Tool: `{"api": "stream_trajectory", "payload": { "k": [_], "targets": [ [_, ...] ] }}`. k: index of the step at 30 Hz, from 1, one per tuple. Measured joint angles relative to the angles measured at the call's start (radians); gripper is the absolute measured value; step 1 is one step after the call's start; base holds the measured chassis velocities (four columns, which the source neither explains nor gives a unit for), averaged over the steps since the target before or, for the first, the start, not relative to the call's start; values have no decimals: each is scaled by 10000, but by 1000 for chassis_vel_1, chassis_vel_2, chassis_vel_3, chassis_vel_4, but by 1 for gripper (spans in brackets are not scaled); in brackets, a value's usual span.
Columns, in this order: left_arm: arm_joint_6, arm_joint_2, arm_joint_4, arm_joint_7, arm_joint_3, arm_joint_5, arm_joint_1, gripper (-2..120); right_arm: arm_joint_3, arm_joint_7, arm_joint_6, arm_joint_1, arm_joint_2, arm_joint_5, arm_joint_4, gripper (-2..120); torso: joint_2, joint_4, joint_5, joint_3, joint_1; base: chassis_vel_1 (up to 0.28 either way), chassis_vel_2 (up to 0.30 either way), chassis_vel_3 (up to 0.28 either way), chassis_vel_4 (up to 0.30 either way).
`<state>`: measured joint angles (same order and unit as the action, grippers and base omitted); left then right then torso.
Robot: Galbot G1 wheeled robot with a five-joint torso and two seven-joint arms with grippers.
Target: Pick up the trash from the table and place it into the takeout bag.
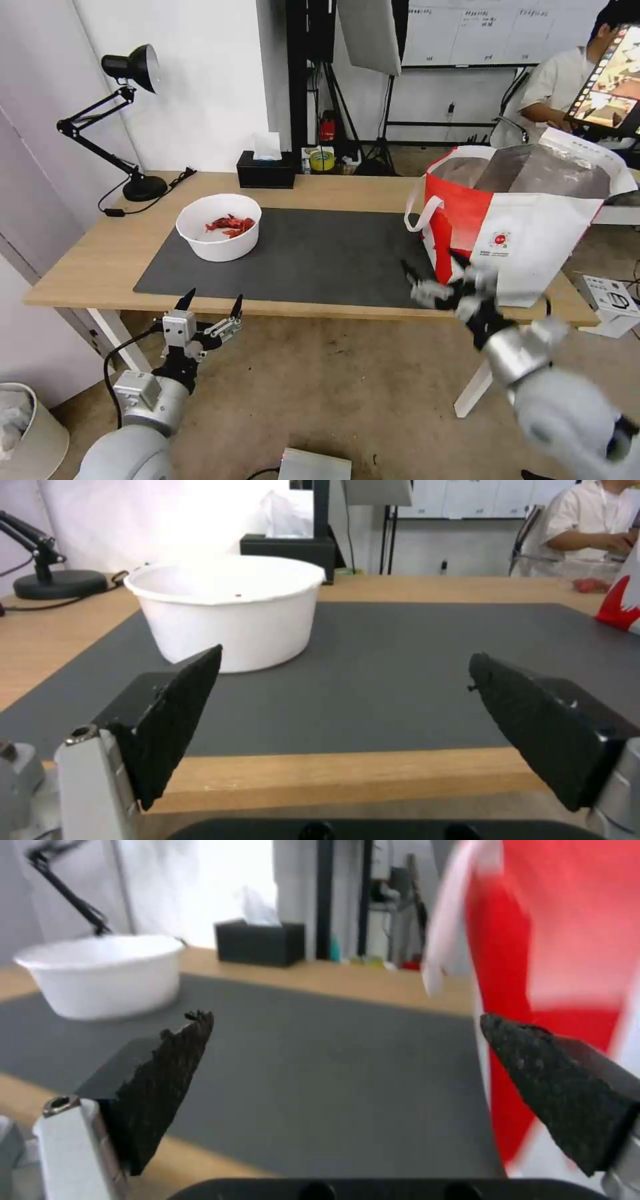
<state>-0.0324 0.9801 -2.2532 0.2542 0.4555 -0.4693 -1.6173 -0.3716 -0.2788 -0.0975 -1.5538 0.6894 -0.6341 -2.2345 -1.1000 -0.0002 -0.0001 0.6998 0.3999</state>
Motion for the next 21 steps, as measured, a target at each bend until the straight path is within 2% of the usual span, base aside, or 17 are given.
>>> {"api": "stream_trajectory", "payload": {
  "k": [3,6,21],
  "targets": [
    [0,8,65,0,-36,5,19,100,82,-351,-449,-693,394,764,367,100,0,0,0,0,-1,0,0,0,0],
    [0,7,93,0,-49,8,20,100,89,-400,-594,-858,539,931,678,100,1,1,0,1,-1,0,0,0,0],
    [0,-65,281,-8,-9,9,71,100,124,-192,-724,-845,619,1025,1108,100,0,3,0,1,0,0,0,0,0]
  ]
}}
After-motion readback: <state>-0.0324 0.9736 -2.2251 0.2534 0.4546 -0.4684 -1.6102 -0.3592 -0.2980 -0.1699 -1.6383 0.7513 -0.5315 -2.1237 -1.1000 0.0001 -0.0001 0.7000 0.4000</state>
